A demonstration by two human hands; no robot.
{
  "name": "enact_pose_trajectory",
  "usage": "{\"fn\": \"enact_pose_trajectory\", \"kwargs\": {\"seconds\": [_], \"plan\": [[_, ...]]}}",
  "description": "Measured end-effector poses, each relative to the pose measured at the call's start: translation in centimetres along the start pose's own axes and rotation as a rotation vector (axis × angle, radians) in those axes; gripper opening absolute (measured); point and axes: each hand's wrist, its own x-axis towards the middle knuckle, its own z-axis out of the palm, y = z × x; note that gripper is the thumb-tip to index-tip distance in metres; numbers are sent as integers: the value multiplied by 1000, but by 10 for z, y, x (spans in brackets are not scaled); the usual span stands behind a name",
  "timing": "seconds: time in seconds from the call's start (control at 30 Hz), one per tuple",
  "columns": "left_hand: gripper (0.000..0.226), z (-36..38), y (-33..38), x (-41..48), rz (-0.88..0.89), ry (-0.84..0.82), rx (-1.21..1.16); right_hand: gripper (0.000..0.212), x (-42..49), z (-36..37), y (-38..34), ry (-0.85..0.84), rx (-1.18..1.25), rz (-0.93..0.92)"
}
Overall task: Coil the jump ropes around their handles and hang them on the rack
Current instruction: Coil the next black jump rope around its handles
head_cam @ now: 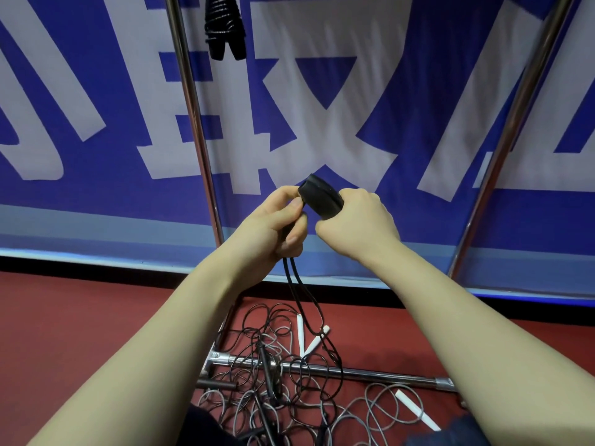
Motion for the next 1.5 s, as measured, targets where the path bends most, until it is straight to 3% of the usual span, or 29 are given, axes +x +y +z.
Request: {"fn": "enact_pose_trajectory", "kwargs": {"seconds": [0.23,0.37,0.47,0.63,0.83,0.97,1.07,1.33,1.5], "plan": [[24,6,-1,1,-5,-4,158,8,2,-3,0,6,1,25],[23,8,0,2,-14,75,295,8,4,-2,2,-9,-69,30],[19,12,-9,4,-108,108,413,11,7,-1,11,-16,-179,72],[19,13,-30,0,-233,-1,689,15,9,0,39,-16,-374,171],[29,24,-37,-7,-268,-184,910,9,0,16,64,-173,-637,61],[26,10,-30,-6,-129,-198,1111,23,-17,38,63,-325,-817,-153],[6,-6,-30,-4,-94,-125,1037,18,-32,50,54,-416,-850,-310],[4,-36,-40,-7,-192,-193,796,7,-48,43,33,-590,-791,-555],[2,-40,-37,-11,-293,-200,456,22,-46,28,29,-598,-549,-466]]}}
